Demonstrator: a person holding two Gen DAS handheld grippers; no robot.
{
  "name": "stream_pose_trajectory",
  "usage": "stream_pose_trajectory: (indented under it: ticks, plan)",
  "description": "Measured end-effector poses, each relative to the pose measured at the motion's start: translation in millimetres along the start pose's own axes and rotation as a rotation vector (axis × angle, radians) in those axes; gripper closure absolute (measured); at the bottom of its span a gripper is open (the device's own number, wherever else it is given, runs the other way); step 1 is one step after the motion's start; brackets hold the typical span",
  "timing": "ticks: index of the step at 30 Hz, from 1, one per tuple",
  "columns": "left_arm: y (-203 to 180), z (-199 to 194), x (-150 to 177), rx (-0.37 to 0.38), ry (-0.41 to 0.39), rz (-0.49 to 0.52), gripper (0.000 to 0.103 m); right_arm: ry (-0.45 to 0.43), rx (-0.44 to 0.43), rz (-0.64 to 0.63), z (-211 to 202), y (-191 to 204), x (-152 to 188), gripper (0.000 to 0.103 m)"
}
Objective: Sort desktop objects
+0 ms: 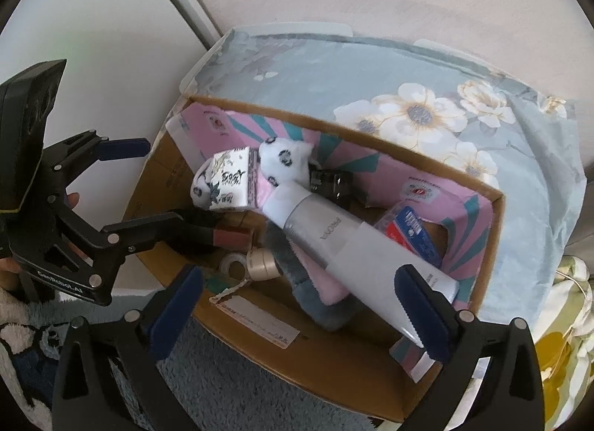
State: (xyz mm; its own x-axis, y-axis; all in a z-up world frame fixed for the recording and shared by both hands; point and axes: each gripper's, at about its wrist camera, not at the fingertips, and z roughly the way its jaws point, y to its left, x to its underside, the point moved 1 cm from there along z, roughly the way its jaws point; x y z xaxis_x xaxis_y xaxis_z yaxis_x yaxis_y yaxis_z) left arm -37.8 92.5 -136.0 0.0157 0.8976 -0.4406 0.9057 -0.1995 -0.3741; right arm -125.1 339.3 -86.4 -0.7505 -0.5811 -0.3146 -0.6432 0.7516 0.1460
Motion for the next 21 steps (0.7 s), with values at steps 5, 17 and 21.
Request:
stream_pose_trajectory:
  ticks: [5, 17, 21]
  plan:
    - [2.4, -5.0, -5.3, -0.006, -0.013, 0.008, 0.000, -0.013, 0.018, 0.024, -3.3, -6.1, 0.2, 0.000]
    - [9.5, -20.4, -32.0, -0.071, -0.064, -0.091, 0.000, -0.066, 0.193, 0.193, -30.4, -30.4, -9.5, 0.000]
    - [11.0, -26.5, -42.1, -0.095, -0.093, -0.140, 0.000, -0.086, 0.241, 0.265, -40.5, -37.5, -16.2, 0.000]
